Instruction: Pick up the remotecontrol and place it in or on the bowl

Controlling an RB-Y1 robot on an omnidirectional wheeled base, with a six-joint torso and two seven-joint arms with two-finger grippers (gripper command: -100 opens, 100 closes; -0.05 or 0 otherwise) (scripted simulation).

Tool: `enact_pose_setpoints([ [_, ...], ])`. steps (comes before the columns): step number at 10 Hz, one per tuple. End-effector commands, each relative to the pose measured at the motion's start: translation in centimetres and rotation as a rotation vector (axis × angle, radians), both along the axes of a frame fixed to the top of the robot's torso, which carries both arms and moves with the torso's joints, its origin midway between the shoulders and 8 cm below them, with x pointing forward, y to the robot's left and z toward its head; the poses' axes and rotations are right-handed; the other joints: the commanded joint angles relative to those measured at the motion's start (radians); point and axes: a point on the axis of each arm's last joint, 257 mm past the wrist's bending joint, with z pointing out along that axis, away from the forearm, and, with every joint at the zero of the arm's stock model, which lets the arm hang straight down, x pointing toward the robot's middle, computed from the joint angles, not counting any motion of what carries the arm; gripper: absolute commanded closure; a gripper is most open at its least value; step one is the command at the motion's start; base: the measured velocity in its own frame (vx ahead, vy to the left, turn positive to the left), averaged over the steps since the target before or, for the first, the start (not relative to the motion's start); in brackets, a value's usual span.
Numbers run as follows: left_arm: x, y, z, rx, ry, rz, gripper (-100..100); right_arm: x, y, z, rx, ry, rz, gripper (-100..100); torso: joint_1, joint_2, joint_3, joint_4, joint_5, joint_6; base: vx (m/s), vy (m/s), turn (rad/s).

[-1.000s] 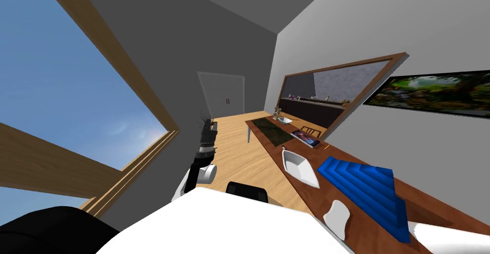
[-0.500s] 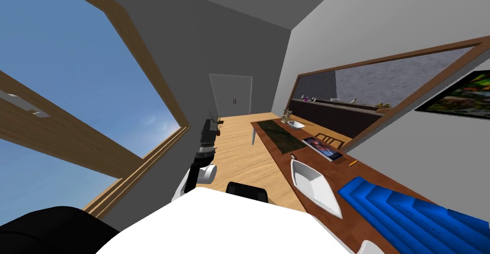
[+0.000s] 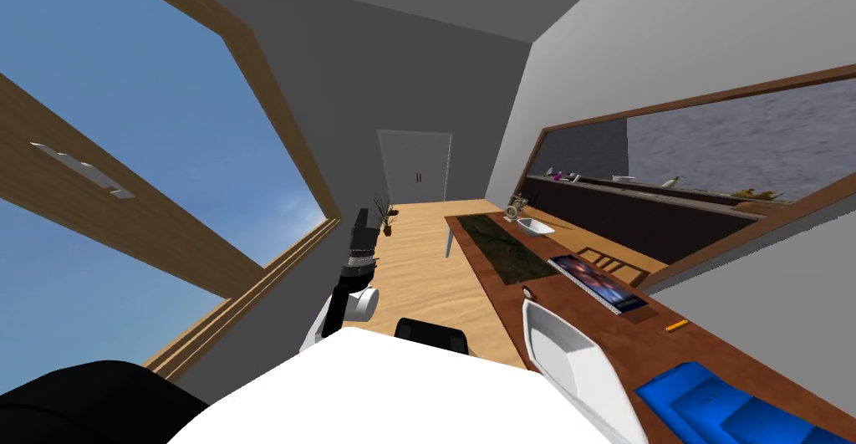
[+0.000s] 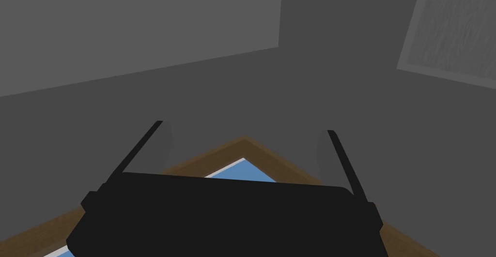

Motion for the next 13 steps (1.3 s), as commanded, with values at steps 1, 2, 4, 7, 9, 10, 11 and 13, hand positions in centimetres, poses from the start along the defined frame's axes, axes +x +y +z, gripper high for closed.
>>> enact_pose_setpoints([
  [1, 0.0, 0.0, 0.0, 0.0, 0.0, 0.0, 0, -2.4, -0.6, -0.3, -0.011, 0.058, -0.044, -100, 0.0, 0.0, 0.0, 0.0, 0.0, 0.0, 0.087, -0.035, 0.115],
  [2, 0.0, 0.0, 0.0, 0.0, 0.0, 0.0, 0, -4.4, -1.0, -0.4, -0.019, 0.099, -0.078, -100, 0.001, 0.0, 0.0, 0.0, 0.0, -0.001, 0.119, -0.045, 0.216],
  [4, 0.0, 0.0, 0.0, 0.0, 0.0, 0.0, 0, -6.1, -1.3, -0.6, -0.024, 0.135, -0.111, -100, -0.001, -0.002, -0.001, 0.0, 0.0, -0.001, 0.107, -0.06, 0.128],
  [7, 0.0, 0.0, 0.0, 0.0, 0.0, 0.0, 0, -9.0, -1.6, -0.9, -0.032, 0.195, -0.169, -100, 0.002, 0.0, 0.0, 0.0, 0.0, 0.0, 0.085, -0.034, 0.097],
  [9, 0.0, 0.0, 0.0, 0.0, 0.0, 0.0, 0, -12.0, -1.3, -1.2, -0.034, 0.254, -0.233, -100, 0.002, -0.001, 0.0, 0.0, 0.0, 0.0, 0.116, -0.051, 0.126],
  [10, 0.0, 0.0, 0.0, 0.0, 0.0, 0.0, 0, -12.6, -1.2, -1.3, -0.033, 0.267, -0.247, -100, 0.0, -0.002, -0.001, 0.0, 0.0, 0.0, 0.101, -0.06, 0.063],
  [11, 0.0, 0.0, 0.0, 0.0, 0.0, 0.0, 0, -12.2, -1.1, -1.3, -0.033, 0.257, -0.237, -100, 0.001, -0.001, -0.001, 0.0, 0.0, 0.0, 0.04, -0.025, 0.01],
  [13, 0.0, 0.0, 0.0, 0.0, 0.0, 0.0, 0, -12.2, -0.6, -2.3, -0.034, 0.254, -0.24, -100, 0.004, 0.004, 0.003, 0.001, 0.001, 0.0, 0.001, -0.014, 0.007],
])
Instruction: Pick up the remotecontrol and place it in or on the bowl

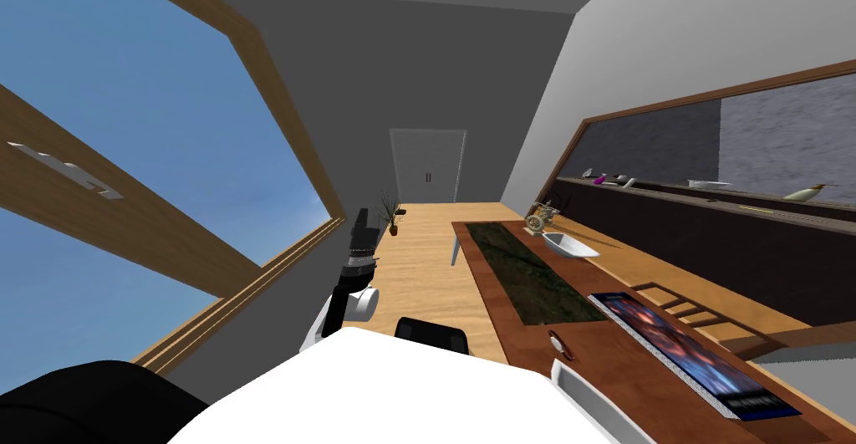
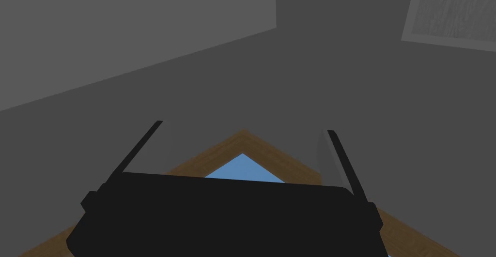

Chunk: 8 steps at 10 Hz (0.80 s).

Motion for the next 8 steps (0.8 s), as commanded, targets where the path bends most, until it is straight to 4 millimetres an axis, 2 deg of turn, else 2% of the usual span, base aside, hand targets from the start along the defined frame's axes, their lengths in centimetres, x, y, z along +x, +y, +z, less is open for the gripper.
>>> enact_pose_setpoints([
  [1, 0.0, 0.0, 0.0, 0.0, 0.0, 0.0, 0, 0.1, 0.6, -0.9, -0.001, -0.004, -0.001, -100, 0.0, 0.0, 0.0, 0.0, 0.0, 0.0, -0.017, -0.04, 0.013],
  [3, 0.0, 0.0, 0.0, 0.0, 0.0, 0.0, 0, 0.3, 1.3, -1.9, -0.001, -0.007, -0.002, -100, -0.002, 0.001, 0.001, 0.0, 0.0, 0.0, -0.019, -0.047, 0.009],
  [4, 0.0, 0.0, 0.0, 0.0, 0.0, 0.0, 0, 0.2, 1.0, -1.5, -0.001, -0.006, -0.002, -100, -0.002, 0.002, 0.001, 0.0, 0.0, 0.0, -0.009, -0.019, 0.003],
  [5, 0.0, 0.0, 0.0, 0.0, 0.0, 0.0, 0, 0.1, 1.1, -1.6, -0.001, -0.006, -0.002, 100, 0.0, 0.001, 0.001, 0.0, 0.0, 0.0, 0.0, 0.0, 0.0],
  [8, 0.0, 0.0, 0.0, 0.0, 0.0, 0.0, 0, 0.1, 1.1, -1.6, -0.001, -0.005, -0.002, 100, 0.001, 0.0, 0.0, 0.0, 0.0, 0.0, 0.0, 0.0, 0.0],
])
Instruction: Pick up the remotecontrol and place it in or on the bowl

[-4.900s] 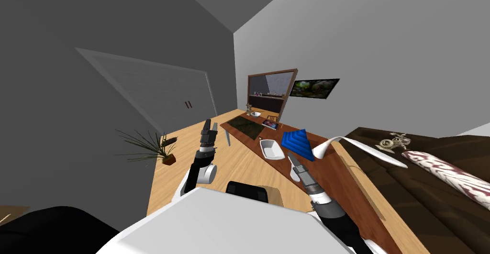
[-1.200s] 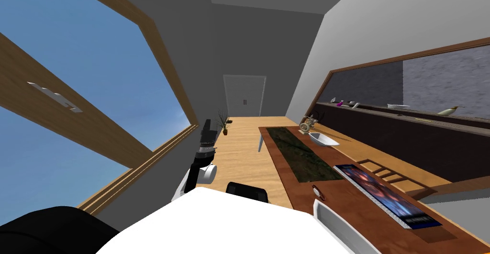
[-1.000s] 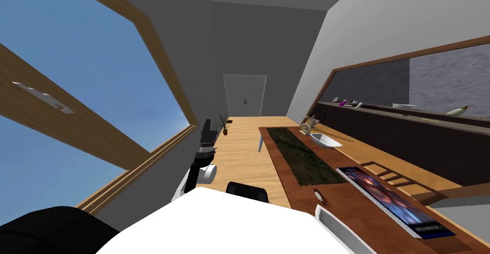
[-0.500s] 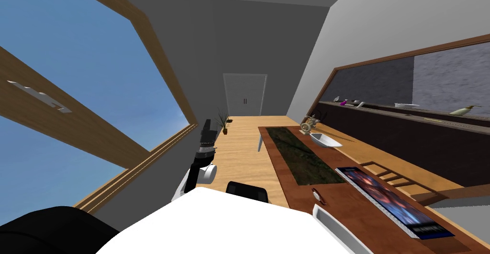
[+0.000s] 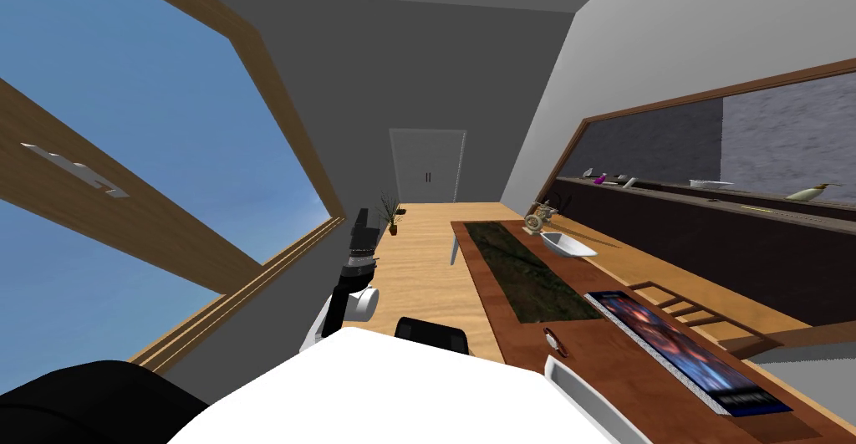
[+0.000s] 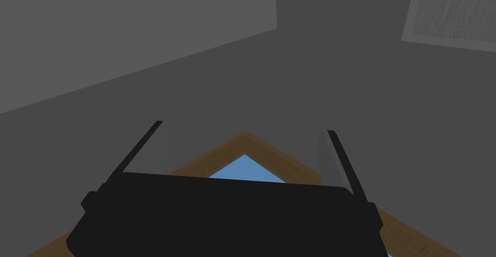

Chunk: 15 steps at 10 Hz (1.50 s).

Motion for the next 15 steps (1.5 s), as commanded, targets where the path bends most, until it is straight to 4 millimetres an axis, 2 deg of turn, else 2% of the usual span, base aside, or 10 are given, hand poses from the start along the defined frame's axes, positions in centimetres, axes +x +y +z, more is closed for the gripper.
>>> enact_pose_setpoints([
  [1, 0.0, 0.0, 0.0, 0.0, 0.0, 0.0, 0, 0.0, 0.0, 0.0, 0.0, 0.0, 0.0, 100, 0.0, 0.0, 0.0, 0.0, 0.0, 0.0, 0.0, 0.0, 0.0],
  [2, 0.0, 0.0, 0.0, 0.0, 0.0, 0.0, 0, 0.0, 0.0, 0.0, 0.0, 0.0, 0.0, 0, 0.0, 0.0, 0.0, 0.0, 0.0, 0.0, 0.0, 0.0, 0.0],
  [3, 0.0, 0.0, 0.0, 0.0, 0.0, 0.0, 0, 0.0, -0.6, 1.0, 0.0, 0.002, 0.001, 100, 0.0, 0.0, 0.0, 0.0, 0.0, 0.0, 0.014, 0.034, -0.016],
  [5, 0.0, 0.0, 0.0, 0.0, 0.0, 0.0, 0, -0.1, -1.1, 2.0, 0.001, 0.006, 0.002, 100, 0.004, -0.002, -0.001, -0.001, 0.001, 0.0, 0.021, 0.049, -0.013],
  [6, 0.0, 0.0, 0.0, 0.0, 0.0, 0.0, 0, -0.2, -1.0, 1.6, 0.0, 0.006, 0.002, 100, 0.004, -0.002, -0.001, -0.001, 0.001, 0.0, 0.008, 0.018, -0.004],
  [7, 0.0, 0.0, 0.0, 0.0, 0.0, 0.0, 0, -0.2, -1.0, 1.6, 0.0, 0.005, 0.002, 0, 0.002, -0.001, -0.001, 0.0, 0.001, 0.0, 0.0, 0.0, 0.0],
  [8, 0.0, 0.0, 0.0, 0.0, 0.0, 0.0, 0, -1.9, -3.9, 3.5, -0.043, 0.051, 0.025, 100, 0.001, -0.001, -0.001, 0.0, 0.001, 0.0, 0.065, 0.031, 0.064],
  [11, 0.0, 0.0, 0.0, 0.0, 0.0, 0.0, 0, -3.9, -6.6, 5.6, -0.085, 0.103, 0.047, 100, 0.003, -0.008, -0.005, -0.003, 0.003, -0.002, 0.085, 0.019, 0.043],
  [12, 0.0, 0.0, 0.0, 0.0, 0.0, 0.0, 0, -5.0, -8.0, 7.0, -0.105, 0.133, 0.057, 100, 0.002, -0.008, -0.005, -0.004, 0.003, -0.002, 0.067, 0.013, 0.052],
  [15, 0.0, 0.0, 0.0, 0.0, 0.0, 0.0, 0, -6.5, -10.1, 9.7, -0.13, 0.174, 0.071, 100, 0.006, -0.008, -0.006, -0.005, 0.004, -0.002, 0.058, 0.04, 0.028],
])
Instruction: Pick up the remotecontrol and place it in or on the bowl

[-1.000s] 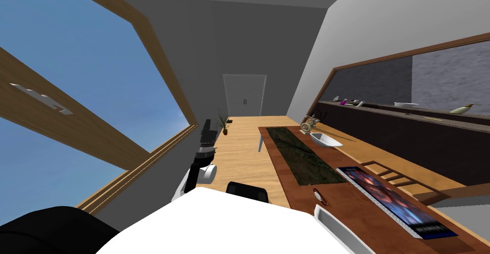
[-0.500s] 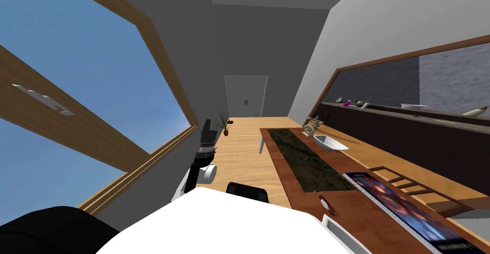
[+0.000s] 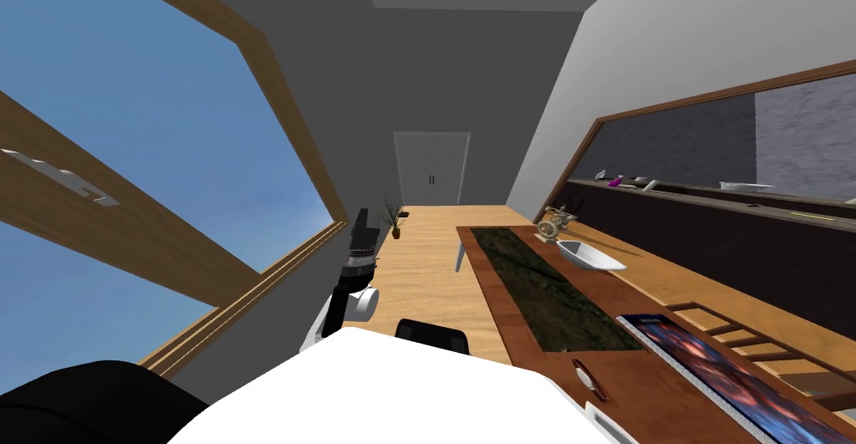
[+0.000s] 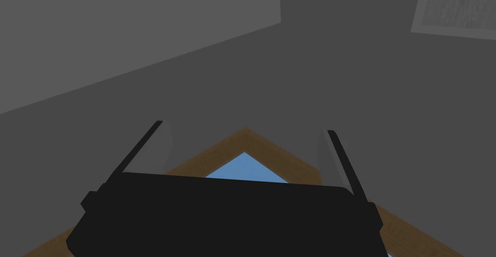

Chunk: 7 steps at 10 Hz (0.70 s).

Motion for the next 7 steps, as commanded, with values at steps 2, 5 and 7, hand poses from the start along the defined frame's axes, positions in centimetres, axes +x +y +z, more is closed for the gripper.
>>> enact_pose_setpoints([
  [2, 0.0, 0.0, 0.0, 0.0, 0.0, 0.0, 0, -0.6, -1.2, 1.7, -0.009, 0.019, 0.007, 100, -0.001, 0.0, 0.0, 0.0, 0.0, 0.0, 0.058, 0.039, 0.019],
  [5, 0.0, 0.0, 0.0, 0.0, 0.0, 0.0, 0, -0.7, -2.0, 3.5, -0.009, 0.025, 0.007, 100, -0.001, 0.0, 0.001, 0.001, 0.0, 0.0, 0.064, 0.036, 0.016],
  [7, 0.0, 0.0, 0.0, 0.0, 0.0, 0.0, 0, 0.0, -2.2, 4.9, 0.0, 0.012, 0.0, 100, 0.0, -0.001, 0.0, 0.001, 0.0, 0.0, 0.089, 0.049, 0.013],
])
